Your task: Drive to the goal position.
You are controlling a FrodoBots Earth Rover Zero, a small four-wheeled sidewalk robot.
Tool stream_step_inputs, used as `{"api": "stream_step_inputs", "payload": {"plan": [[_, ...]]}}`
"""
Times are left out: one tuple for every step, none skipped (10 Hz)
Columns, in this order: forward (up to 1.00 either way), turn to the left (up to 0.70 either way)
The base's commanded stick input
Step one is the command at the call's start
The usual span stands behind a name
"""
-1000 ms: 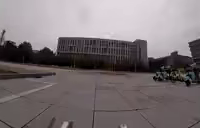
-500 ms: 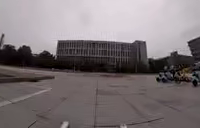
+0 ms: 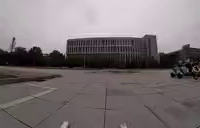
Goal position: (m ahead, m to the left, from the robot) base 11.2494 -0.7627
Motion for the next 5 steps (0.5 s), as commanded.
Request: {"api": "stream_step_inputs", "payload": {"plan": [[0.70,0.01],[0.70,0.00],[0.70,0.00],[0.70,0.00],[0.70,0.00]]}}
